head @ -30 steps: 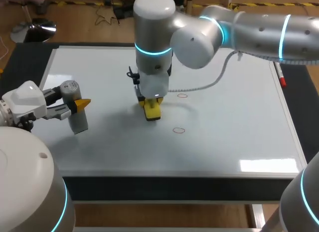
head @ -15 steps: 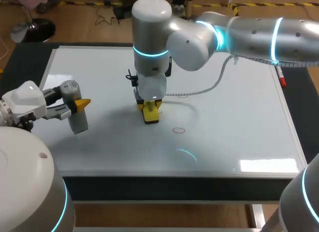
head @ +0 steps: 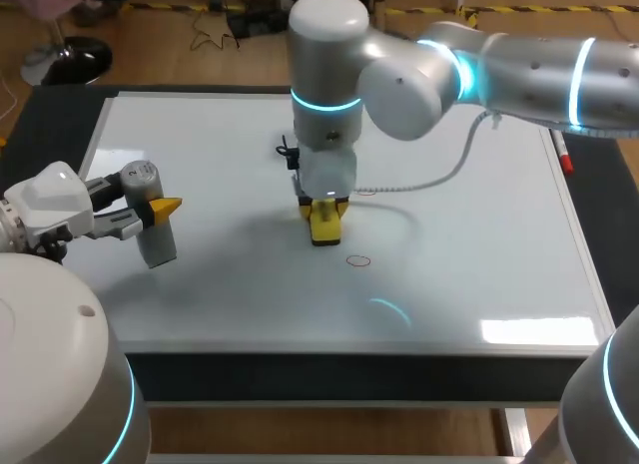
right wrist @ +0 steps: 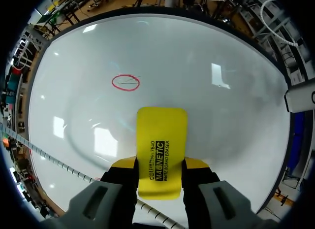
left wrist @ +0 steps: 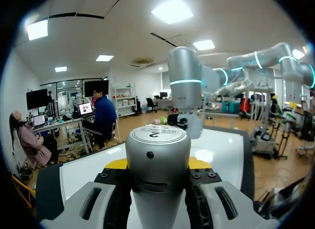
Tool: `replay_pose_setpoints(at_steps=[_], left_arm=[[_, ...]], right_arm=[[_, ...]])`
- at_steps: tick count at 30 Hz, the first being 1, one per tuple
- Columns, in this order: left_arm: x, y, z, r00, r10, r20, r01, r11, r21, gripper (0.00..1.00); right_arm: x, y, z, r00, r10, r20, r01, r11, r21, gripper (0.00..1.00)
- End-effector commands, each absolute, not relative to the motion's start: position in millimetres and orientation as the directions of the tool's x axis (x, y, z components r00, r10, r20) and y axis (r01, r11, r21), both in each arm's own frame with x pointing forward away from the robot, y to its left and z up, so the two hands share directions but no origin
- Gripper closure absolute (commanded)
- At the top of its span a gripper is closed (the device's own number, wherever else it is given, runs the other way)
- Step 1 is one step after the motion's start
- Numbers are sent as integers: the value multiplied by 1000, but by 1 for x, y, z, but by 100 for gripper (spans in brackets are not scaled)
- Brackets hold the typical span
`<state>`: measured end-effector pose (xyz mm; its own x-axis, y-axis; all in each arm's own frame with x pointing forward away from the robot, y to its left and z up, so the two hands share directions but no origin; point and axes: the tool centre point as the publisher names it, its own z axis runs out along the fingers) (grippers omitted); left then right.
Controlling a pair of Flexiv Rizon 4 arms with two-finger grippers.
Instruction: Pick up the inspection probe, press it on each red-marked spot on the whiteboard one by one, put down the probe, pick up the eraser, and wipe off all the red marks.
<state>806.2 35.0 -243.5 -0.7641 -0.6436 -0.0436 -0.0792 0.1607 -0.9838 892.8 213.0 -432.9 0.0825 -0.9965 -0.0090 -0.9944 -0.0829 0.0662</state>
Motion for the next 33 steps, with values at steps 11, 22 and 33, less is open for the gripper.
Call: replay_pose_setpoints(at_steps=[11, 22, 33], left_arm=[[807, 34, -243, -761, -647, -46, -76, 159, -984, 100], [807, 34, -243, -761, -647, -46, -76, 159, -984, 100], [807, 34, -243, -761, -647, -46, -76, 159, -984, 100]], right_arm=[[889, 188, -418, 60, -998, -16, -998, -60, 22, 100], [898, 163, -384, 33, -999, 23, -999, -33, -19, 100], [899, 161, -383, 31, -999, 23, -999, -32, -20, 100]])
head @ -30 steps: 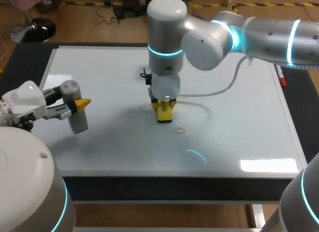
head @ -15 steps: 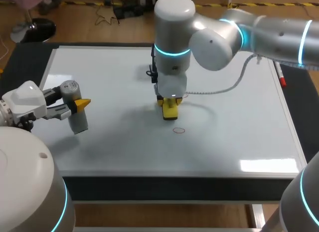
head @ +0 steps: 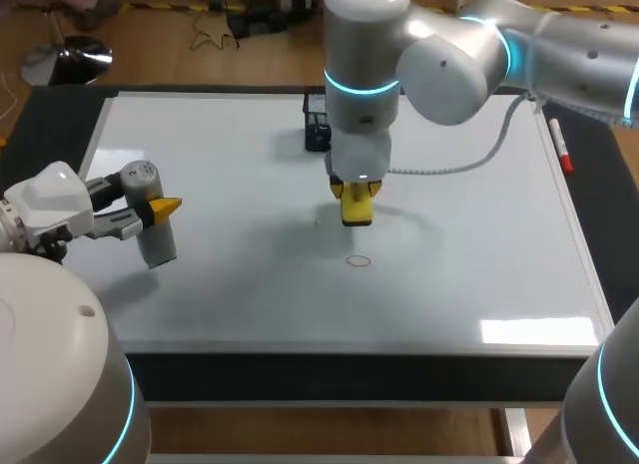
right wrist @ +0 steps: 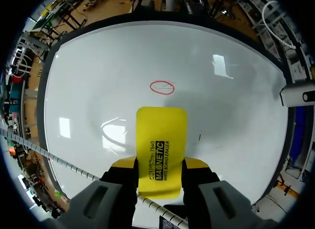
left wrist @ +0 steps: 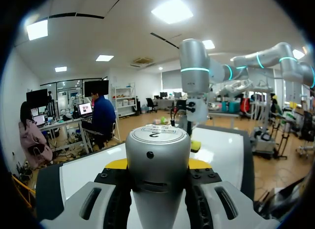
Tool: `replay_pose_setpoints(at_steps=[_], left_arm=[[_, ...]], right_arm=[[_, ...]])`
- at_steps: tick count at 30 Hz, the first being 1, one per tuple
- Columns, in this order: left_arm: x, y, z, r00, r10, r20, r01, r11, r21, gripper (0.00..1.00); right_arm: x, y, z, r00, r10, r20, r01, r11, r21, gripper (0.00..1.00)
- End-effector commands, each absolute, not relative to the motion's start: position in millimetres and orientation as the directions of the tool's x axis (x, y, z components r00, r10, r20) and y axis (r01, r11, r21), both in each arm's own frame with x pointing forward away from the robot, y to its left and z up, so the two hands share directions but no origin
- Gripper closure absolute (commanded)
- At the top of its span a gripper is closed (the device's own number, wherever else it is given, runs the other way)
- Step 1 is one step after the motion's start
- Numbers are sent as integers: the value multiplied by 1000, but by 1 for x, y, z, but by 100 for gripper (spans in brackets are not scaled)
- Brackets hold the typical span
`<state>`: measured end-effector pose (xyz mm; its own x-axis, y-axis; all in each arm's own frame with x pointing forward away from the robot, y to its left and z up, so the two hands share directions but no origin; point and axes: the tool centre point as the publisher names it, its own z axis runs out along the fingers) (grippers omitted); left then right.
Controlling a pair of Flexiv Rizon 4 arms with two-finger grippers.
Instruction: Pick up the inspection probe, press it on each red-marked spot on the whiteboard one by one, put down the probe, pick up the eraser, and wipe off all the red marks.
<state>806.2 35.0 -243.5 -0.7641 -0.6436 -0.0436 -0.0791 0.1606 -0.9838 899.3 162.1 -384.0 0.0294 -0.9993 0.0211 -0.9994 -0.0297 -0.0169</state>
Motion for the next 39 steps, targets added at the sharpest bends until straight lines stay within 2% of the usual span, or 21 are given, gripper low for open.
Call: replay_pose_setpoints(at_steps=[1, 13, 26, 39], left_arm=[[807, 34, -243, -761, -647, -46, -76, 159, -984, 100], [807, 34, -243, -761, -647, -46, -76, 159, -984, 100], [807, 34, -243, -761, -647, -46, -76, 159, -984, 100], [807, 34, -243, -761, -647, -46, -76, 159, -984, 100]], right_arm=[[899, 161, -383, 31, -999, 23, -999, -32, -20, 100], [907, 151, -384, -2, -1000, 19, -1000, 2, -9, 100], [951, 54, -375, -241, -970, 25, -971, 241, -10, 100], [964, -49, -379, -446, -895, 22, -895, 446, 0, 100]])
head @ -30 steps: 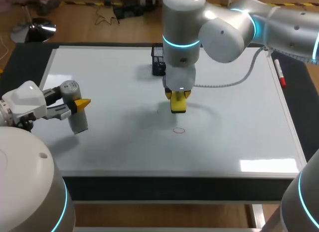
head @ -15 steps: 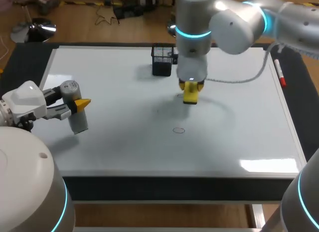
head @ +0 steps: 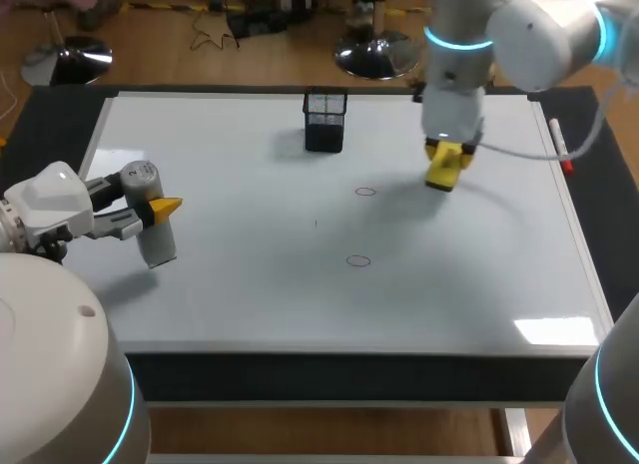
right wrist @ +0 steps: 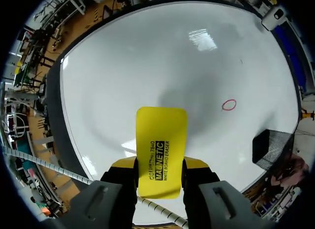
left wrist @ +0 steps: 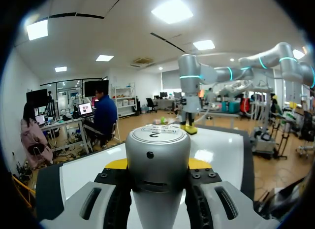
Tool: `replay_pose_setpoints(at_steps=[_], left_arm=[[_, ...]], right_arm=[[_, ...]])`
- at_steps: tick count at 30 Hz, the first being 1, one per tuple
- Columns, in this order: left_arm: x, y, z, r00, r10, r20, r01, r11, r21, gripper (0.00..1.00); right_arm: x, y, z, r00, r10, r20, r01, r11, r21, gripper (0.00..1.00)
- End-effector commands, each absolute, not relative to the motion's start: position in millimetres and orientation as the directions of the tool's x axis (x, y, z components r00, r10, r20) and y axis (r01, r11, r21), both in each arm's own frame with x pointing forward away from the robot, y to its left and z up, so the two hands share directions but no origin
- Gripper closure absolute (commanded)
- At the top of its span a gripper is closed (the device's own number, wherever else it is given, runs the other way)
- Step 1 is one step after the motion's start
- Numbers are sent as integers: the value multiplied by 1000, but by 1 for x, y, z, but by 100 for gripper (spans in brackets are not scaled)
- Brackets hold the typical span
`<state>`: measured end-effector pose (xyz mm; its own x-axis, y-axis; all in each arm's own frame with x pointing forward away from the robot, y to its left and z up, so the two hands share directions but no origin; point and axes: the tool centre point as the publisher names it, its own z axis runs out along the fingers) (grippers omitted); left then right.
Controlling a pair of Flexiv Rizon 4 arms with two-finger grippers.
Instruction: Pick up the inspection probe, press it on each red-marked spot on the whiteboard one by one, put down the probe, pick up the eraser, and wipe off all the red marks.
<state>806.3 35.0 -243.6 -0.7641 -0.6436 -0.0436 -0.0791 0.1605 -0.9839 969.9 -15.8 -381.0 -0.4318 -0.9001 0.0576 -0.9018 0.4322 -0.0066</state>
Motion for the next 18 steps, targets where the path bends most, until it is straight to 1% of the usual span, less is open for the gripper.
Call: replay_pose_setpoints(at_steps=[1, 9, 18], left_arm=[[807, 34, -243, -761, -647, -46, -76, 159, -984, 100], [807, 34, -243, -761, -647, -46, -76, 159, -984, 100], [807, 34, -243, -761, -647, -46, -76, 159, -984, 100]], right_arm=[[964, -55, -379, -456, -890, 11, -890, 456, 2, 100], [959, -91, -378, -501, -865, 18, -865, 501, 4, 100], [955, -111, -379, -535, -845, -1, -845, 535, 16, 100]])
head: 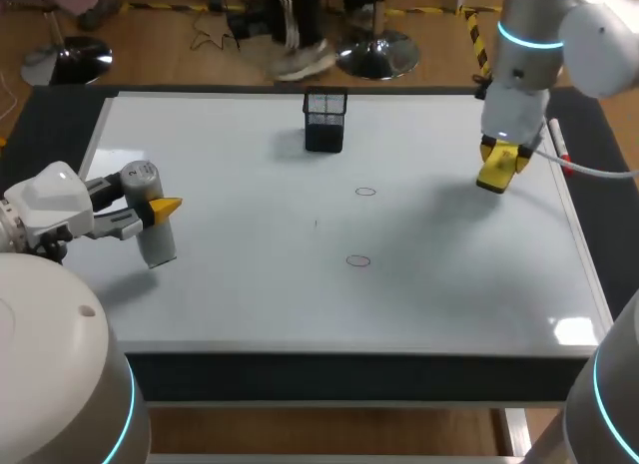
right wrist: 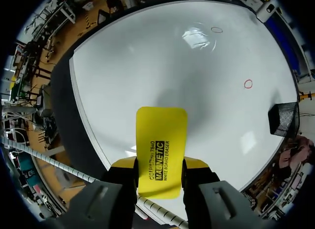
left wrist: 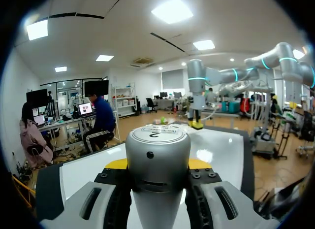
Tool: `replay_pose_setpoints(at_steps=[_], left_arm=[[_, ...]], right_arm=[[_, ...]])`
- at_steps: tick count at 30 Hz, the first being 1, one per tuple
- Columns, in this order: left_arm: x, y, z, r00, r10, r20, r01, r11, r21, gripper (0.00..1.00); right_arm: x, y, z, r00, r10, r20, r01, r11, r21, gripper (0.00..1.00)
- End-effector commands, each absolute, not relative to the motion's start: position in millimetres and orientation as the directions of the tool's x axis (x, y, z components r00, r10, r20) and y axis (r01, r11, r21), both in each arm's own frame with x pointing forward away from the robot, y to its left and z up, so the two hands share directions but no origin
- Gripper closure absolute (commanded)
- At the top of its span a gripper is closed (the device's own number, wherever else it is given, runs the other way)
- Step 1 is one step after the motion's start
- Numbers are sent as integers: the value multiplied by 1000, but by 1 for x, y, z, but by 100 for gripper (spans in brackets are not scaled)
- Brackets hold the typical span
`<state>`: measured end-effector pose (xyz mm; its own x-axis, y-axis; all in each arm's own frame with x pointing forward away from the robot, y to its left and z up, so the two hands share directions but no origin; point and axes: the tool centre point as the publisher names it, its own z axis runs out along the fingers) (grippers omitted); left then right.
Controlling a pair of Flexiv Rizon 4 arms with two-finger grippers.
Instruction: Pick up the inspection probe, press it on each red-marked spot on the whiteboard one by one, put down the probe, pick up the eraser, and wipe off all the red marks.
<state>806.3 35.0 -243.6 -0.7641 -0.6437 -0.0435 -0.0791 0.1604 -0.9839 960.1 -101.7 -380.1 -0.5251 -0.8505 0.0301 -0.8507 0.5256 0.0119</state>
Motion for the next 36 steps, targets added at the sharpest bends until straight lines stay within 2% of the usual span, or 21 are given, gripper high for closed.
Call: replay_pose_setpoints(at_steps=[1, 23, 36], left_arm=[[807, 34, -243, -761, -647, -46, -76, 159, -984, 100], [807, 34, -243, -761, -647, -46, -76, 159, -984, 100], [830, -56, -230, -887, -457, -58, -11, 146, -989, 100]], right_arm=[[955, -112, -379, -540, -842, -1, -841, 540, 18, 100], [954, -114, -379, -544, -839, -3, -839, 544, 18, 100], [954, -114, -379, -544, -839, -3, -839, 544, 18, 100]])
